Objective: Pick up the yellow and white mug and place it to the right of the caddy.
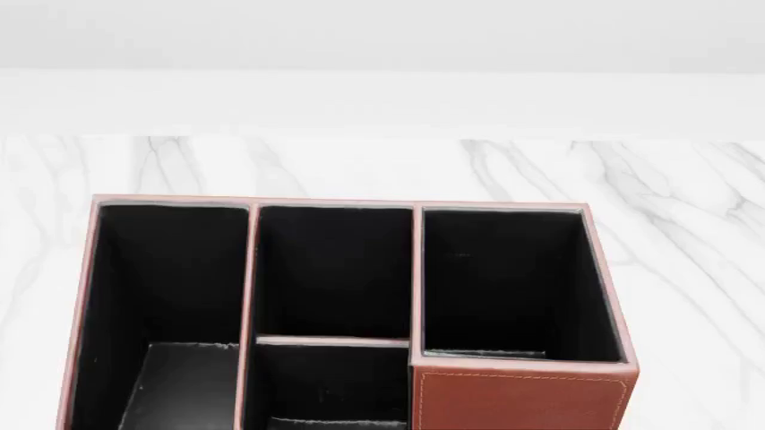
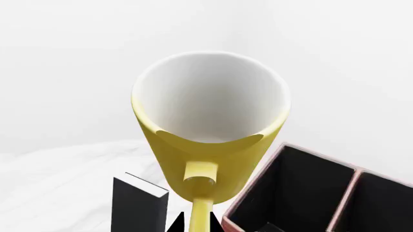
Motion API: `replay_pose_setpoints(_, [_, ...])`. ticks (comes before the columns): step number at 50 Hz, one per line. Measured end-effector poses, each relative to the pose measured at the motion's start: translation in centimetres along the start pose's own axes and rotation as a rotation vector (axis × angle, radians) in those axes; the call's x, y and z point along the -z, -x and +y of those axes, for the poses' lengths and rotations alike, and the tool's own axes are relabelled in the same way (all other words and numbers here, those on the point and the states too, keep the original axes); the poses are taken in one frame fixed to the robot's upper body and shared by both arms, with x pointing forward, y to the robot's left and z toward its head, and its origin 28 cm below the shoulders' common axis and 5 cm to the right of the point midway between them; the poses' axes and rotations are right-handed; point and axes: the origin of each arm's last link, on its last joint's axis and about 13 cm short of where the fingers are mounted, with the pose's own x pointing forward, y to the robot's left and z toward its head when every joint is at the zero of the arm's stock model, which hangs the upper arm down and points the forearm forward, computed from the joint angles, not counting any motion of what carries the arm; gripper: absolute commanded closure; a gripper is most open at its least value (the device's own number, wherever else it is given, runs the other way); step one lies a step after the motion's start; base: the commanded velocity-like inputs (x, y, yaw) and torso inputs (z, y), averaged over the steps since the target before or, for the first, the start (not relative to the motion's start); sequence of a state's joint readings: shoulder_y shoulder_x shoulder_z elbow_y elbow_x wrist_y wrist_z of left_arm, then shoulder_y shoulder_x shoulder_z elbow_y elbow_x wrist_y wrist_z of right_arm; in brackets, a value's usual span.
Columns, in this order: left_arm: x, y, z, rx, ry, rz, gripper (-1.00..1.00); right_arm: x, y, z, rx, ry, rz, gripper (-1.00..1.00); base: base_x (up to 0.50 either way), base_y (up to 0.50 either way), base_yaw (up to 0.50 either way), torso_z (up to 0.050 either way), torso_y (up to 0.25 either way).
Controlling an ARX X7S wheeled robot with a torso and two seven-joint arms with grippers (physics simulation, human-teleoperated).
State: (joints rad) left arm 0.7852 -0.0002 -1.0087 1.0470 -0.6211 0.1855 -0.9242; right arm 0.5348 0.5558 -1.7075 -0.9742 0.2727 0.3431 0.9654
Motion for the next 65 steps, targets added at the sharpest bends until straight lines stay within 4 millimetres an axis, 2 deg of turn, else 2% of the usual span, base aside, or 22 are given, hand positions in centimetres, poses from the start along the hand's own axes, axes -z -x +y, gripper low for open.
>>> replay_pose_setpoints(15, [0.0, 0.0, 0.0, 0.001, 0.000, 0.002, -1.00, -2.3, -0.7, -2.8, 0.234, 0.010, -0.110, 1.00, 0.00, 0.00, 0.00, 0.000, 0.001])
replay_pose_setpoints(38, [0.1, 0.1, -0.1, 0.005, 0.001, 0.003, -1.00, -4.5, -1.3, -7.3, 0.604, 0.044, -0.173, 1.00, 0.00, 0.00, 0.00, 0.000, 0.000])
replay_pose_setpoints(52, [0.1, 0.2, -0.1, 0.010, 0.000, 0.004, -1.00, -5.5, -1.0, -9.3, 0.740, 0.053, -0.206, 1.00, 0.00, 0.00, 0.00, 0.000, 0.001])
replay_pose_setpoints(65, [0.2, 0.3, -0.2, 0.013, -0.001, 0.007, -1.00, -5.6, -0.8, -10.8, 0.827, 0.052, -0.202, 1.00, 0.00, 0.00, 0.00, 0.000, 0.000])
